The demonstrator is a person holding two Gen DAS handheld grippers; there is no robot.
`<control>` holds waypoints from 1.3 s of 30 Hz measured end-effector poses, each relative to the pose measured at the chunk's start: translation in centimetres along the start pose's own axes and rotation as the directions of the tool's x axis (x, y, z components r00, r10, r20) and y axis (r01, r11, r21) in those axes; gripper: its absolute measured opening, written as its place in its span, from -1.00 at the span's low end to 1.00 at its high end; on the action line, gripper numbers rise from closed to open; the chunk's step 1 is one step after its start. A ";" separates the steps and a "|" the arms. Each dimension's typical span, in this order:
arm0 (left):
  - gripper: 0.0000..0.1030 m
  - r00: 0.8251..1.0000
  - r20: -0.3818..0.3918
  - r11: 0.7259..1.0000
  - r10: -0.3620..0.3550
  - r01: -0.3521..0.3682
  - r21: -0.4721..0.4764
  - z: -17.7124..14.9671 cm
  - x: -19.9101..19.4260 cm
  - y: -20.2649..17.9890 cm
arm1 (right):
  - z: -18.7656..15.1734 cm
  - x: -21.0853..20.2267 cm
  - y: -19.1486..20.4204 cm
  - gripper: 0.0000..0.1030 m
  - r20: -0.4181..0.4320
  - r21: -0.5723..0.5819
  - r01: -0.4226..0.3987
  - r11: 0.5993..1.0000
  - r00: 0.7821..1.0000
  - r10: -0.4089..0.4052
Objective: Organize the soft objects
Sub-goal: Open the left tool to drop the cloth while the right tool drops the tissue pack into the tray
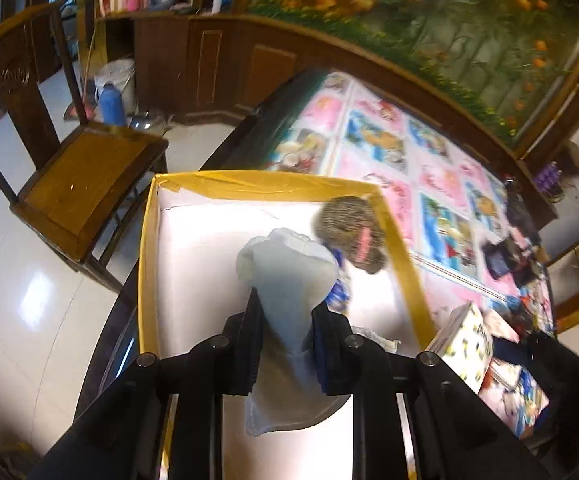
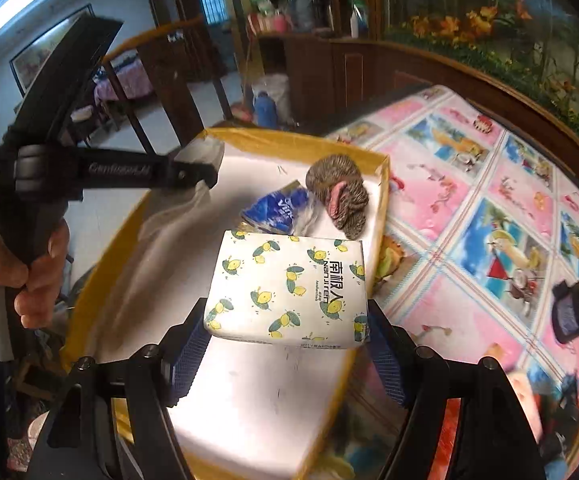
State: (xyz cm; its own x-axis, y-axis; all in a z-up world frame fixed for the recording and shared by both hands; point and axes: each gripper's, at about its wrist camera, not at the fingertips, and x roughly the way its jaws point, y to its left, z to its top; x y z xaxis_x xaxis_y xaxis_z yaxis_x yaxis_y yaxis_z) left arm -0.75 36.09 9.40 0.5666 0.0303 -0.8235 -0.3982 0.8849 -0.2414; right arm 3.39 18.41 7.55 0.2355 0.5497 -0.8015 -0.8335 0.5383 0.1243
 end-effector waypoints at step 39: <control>0.31 0.986 0.148 0.995 -0.073 0.062 0.075 -2.5 -2.5 -3.1 | -4.6 -7.9 -3.3 0.73 0.159 0.045 -0.102 0.994 0.983 0.094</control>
State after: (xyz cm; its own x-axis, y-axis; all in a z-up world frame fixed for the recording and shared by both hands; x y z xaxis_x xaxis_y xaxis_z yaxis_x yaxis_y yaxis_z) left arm -2.73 32.07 10.89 0.6945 0.0344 -0.7187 -0.3073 0.9173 -0.2530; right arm 1.97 9.37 10.80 0.2329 0.6925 -0.6828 -0.8300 0.5075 0.2315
